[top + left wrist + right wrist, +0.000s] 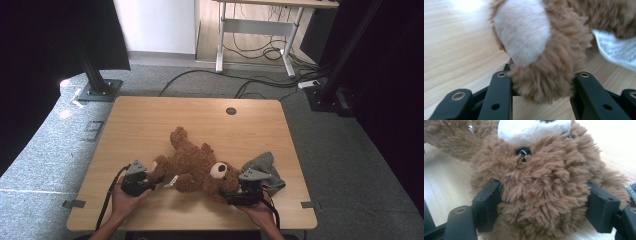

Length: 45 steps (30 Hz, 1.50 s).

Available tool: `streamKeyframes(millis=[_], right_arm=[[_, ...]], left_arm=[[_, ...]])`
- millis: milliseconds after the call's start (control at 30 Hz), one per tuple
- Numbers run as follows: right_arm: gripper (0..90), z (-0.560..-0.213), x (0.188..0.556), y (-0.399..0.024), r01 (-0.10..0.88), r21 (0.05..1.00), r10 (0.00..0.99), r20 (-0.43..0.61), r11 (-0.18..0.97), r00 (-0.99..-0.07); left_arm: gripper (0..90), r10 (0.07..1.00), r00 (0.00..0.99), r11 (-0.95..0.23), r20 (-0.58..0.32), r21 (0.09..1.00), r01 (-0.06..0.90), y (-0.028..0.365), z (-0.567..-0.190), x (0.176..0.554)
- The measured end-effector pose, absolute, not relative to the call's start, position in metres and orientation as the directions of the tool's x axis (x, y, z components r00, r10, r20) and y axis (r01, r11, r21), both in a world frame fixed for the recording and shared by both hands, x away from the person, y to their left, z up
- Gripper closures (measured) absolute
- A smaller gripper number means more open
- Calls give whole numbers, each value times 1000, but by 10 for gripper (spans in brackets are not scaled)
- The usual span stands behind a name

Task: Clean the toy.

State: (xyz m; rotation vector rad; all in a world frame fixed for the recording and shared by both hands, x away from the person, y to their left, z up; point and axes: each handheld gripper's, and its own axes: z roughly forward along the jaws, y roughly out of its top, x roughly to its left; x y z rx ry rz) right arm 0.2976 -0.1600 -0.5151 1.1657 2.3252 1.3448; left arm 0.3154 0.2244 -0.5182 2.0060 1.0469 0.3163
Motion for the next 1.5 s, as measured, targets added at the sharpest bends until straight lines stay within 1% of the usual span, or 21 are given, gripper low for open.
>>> streamKeyframes(millis=[200, 300, 633, 867, 1033, 1100, 1167, 1367, 1467, 1500], right_arm=[[265, -517, 307, -161, 522, 808, 722, 185, 275, -667], [273, -516, 314, -157, 507, 811, 725, 158, 293, -671], [299, -515, 349, -148, 461, 830, 741, 88, 316, -666], [306, -515, 377, -146, 445, 842, 759, 67, 306, -648], [348, -514, 397, -153, 446, 856, 789, 78, 260, -609], [357, -516, 402, -156, 456, 858, 796, 100, 235, -597], [357, -518, 405, -157, 466, 858, 800, 118, 216, -588], [354, -514, 407, -157, 462, 863, 808, 116, 206, -577], [340, -513, 406, -159, 465, 864, 810, 126, 194, -573], [333, -513, 406, -159, 463, 866, 810, 129, 190, -573]], left_arm=[[641, 780, 608, -293, -148, 772, 563, 225, -517, 319], [640, 790, 596, -286, -144, 773, 566, 227, -517, 323], [639, 821, 553, -256, -144, 773, 580, 229, -518, 345], [639, 838, 523, -225, -158, 773, 593, 227, -518, 361], [638, 828, 533, -226, -172, 769, 598, 227, -518, 360], [636, 824, 539, -233, -172, 765, 601, 227, -519, 357], [634, 823, 542, -236, -172, 764, 600, 227, -520, 354], [620, 824, 538, -226, -179, 766, 601, 228, -520, 353], [599, 820, 540, -219, -188, 769, 601, 229, -520, 352], [580, 818, 542, -218, -191, 770, 600, 230, -519, 352]])
